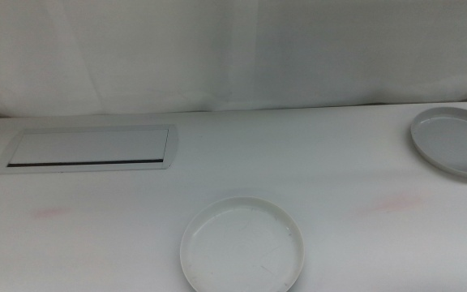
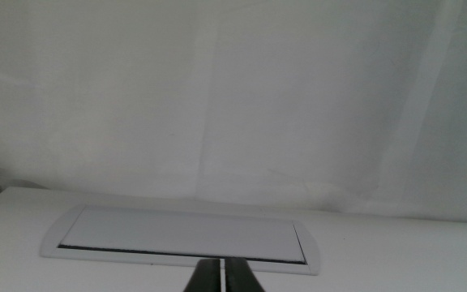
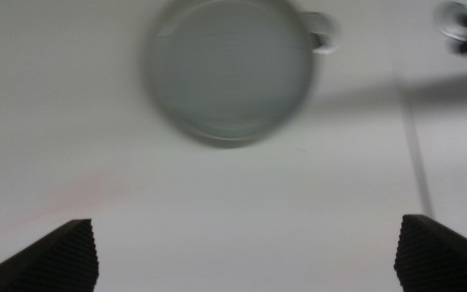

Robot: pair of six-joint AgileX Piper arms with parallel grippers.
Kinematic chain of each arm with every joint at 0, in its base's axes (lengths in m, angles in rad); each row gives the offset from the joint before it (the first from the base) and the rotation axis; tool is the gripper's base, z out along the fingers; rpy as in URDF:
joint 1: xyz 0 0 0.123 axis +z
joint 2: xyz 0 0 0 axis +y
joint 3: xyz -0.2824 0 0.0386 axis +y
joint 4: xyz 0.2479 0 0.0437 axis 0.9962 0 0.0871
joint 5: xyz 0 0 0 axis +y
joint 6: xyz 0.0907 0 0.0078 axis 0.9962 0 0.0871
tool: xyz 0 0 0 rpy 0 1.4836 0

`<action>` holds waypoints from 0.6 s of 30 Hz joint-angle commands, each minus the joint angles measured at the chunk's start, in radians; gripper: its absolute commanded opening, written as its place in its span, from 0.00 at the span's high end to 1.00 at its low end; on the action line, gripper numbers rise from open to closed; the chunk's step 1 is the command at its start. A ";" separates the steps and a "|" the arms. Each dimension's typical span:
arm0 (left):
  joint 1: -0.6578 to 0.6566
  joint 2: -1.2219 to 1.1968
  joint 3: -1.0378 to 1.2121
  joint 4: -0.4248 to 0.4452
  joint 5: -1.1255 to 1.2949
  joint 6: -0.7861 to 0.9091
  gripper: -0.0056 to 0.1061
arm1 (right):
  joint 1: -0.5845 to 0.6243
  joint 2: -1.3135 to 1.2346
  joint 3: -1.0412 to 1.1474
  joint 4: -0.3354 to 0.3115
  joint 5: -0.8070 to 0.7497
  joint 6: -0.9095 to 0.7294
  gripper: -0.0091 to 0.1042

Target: Stack the three bowls on top of each other.

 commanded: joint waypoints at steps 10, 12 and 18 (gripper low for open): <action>0.002 -0.003 0.035 0.001 -0.014 -0.008 0.98 | -0.216 -0.061 0.111 0.047 -0.137 -0.016 0.01; 0.002 -0.003 0.035 0.001 -0.014 -0.008 0.98 | -0.244 -0.035 0.111 0.072 -0.171 -0.037 0.01; 0.002 -0.003 0.035 0.001 -0.014 -0.008 0.98 | -0.330 0.139 0.097 0.171 -0.262 -0.124 0.01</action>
